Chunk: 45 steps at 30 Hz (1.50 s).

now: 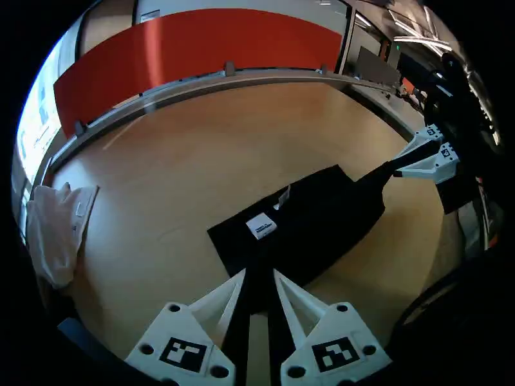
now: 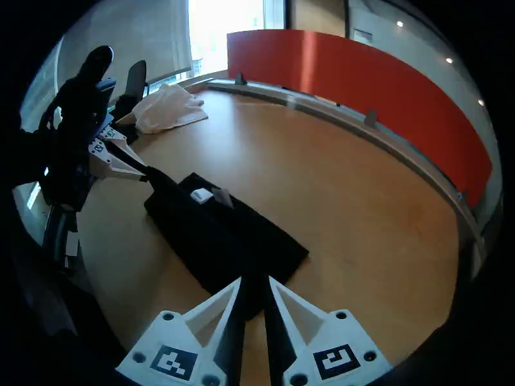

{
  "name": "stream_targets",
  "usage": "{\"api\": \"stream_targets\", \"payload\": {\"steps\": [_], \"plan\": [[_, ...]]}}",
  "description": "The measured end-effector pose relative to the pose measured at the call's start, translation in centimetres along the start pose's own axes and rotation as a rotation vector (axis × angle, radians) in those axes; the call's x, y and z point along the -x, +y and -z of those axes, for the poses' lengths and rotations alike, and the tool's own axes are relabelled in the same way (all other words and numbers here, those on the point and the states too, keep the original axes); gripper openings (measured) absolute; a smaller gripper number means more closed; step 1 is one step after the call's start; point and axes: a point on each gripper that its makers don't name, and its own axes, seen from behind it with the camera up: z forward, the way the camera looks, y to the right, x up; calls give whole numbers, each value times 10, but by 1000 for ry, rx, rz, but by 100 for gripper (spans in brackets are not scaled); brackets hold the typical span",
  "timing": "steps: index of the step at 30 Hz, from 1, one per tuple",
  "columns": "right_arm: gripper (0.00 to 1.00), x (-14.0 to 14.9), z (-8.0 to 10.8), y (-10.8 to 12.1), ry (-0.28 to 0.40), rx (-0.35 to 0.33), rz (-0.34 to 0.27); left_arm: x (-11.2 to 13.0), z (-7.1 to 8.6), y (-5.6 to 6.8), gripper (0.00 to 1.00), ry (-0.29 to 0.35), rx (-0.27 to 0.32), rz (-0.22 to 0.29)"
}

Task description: Fold towel

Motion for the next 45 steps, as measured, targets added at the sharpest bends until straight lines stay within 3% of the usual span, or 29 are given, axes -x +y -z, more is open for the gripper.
{"api": "stream_targets", "payload": {"steps": [12, 23, 30, 36, 42, 45], "plan": [[16, 10, -34, 13, -36, -4, -26, 5, -36, -16, 17, -32, -43, 18], [21, 22, -59, 28, -70, 16, -35, 12, -64, -33, 35, -59, -84, 12], [30, 26, -69, 37, -85, 44, -29, 9, -72, -43, 45, -60, -113, -19], [33, 19, -75, 47, -78, 73, -40, 1, -74, -53, 49, -50, -139, -30], [35, 8, -78, 61, -64, 108, -51, -10, -74, -64, 63, -37, -163, -37], [35, 3, -79, 70, -59, 132, -53, -15, -73, -69, 63, -28, -176, -39]]}}
